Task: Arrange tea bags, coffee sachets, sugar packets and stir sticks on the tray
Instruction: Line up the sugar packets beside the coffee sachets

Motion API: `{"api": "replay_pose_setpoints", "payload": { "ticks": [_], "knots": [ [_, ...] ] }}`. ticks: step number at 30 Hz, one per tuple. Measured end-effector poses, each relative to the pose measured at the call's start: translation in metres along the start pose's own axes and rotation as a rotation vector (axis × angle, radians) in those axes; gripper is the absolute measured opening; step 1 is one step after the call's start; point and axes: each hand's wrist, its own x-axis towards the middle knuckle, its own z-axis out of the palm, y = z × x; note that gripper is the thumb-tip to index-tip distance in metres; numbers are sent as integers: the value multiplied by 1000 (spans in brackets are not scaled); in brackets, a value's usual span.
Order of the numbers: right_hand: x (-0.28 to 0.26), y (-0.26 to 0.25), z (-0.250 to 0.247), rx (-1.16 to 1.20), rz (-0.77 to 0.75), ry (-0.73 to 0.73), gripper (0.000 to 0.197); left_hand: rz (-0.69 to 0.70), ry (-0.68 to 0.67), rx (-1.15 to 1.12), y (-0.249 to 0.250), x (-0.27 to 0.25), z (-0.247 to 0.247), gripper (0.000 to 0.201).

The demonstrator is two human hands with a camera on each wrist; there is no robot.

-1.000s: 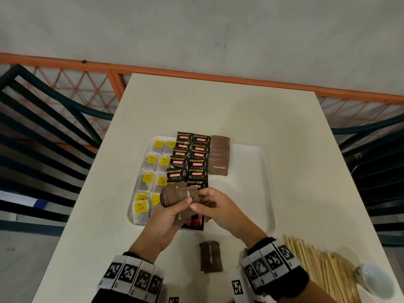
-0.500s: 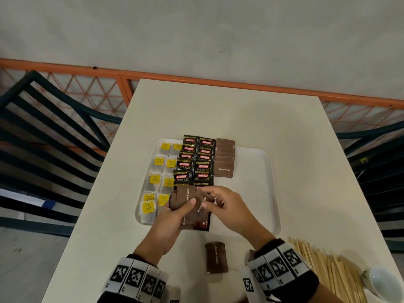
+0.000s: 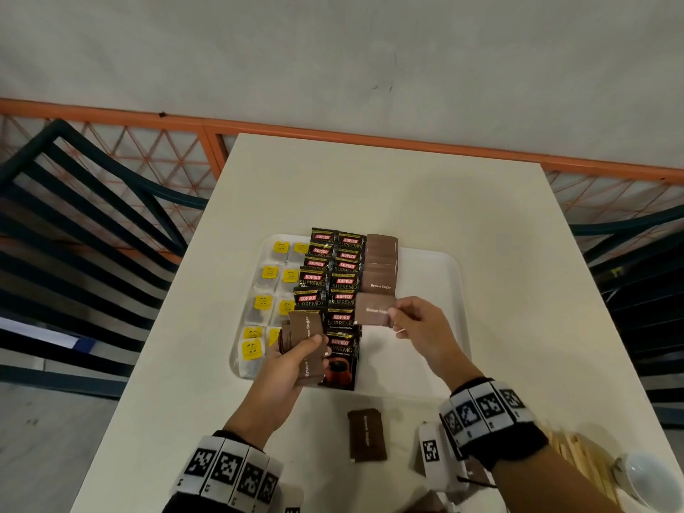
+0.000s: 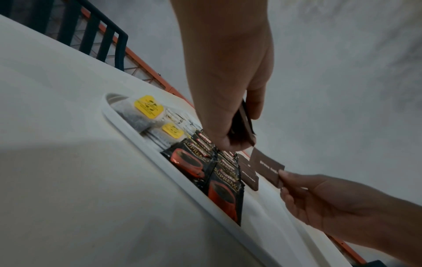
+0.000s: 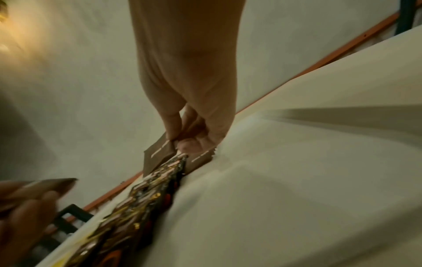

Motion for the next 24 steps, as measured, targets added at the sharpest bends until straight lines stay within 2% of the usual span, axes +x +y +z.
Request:
{"api": "replay_pose_setpoints", "payload": {
  "ticks": [5, 10, 18, 24],
  "knots": [
    [35, 18, -4, -34, 107, 182, 16, -20, -40, -87, 2, 0, 0, 24],
    [48, 17, 3, -120, 127, 215, 3, -52, -72, -175, 7, -3, 0, 24],
    [54, 17, 11, -254, 92, 284, 14, -23, -47, -11, 2, 0, -3, 30],
    [46, 13, 13, -237, 55, 319, 15, 13, -86, 69, 0, -2, -2, 24]
  ]
}}
